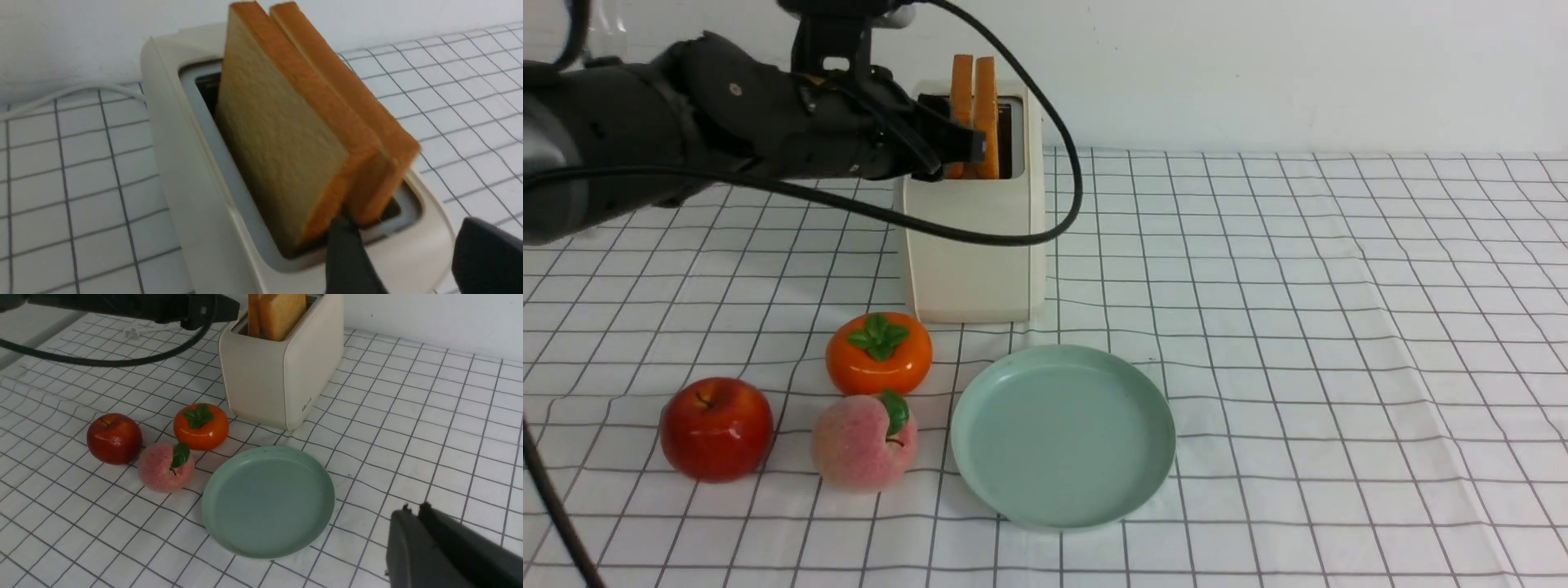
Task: Take toasted bread from bread machine on white checkered table place on plate.
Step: 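Reach for a toast slice standing in the toaster with the left gripper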
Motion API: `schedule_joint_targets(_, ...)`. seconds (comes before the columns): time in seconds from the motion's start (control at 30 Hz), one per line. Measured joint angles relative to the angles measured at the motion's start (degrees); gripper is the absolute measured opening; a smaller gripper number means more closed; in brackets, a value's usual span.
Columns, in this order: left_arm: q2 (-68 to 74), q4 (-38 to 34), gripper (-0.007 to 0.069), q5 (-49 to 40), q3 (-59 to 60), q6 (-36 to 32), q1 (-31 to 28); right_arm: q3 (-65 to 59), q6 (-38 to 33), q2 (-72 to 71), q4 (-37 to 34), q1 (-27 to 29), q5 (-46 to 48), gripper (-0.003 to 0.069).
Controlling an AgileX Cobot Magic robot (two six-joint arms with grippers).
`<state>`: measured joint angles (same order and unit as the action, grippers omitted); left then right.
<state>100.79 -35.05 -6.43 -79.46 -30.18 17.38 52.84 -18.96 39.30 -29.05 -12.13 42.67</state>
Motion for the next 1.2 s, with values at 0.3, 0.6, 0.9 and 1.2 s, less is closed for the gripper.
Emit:
schedule_joint_targets(0.3, 5.7, -0.2, 0.0361, 5.3, -3.1, -0.3, 0.0, 0.0, -3.3, 0.0, -4.4, 0.0, -7.6, 0.0032)
schedule_joint_targets(0.6, 7.3, -0.4, 0.0361, 5.9, -3.7, -0.3, 0.0, 0.0, -4.5, 0.0, -5.1, 0.0, -8.4, 0.0033)
schedule_joint_targets(0.9, 10.3, -0.5, 0.0361, 4.9, -7.6, -0.3, 0.0, 0.0, -4.5, 0.0, -5.1, 0.0, -8.5, 0.0035)
schedule_joint_targets(1.2, 10.5, -0.6, 0.0385, 6.4, -8.7, -0.2, 0.6, 0.0, -4.5, 0.0, -5.3, 0.0, -8.5, 0.0042)
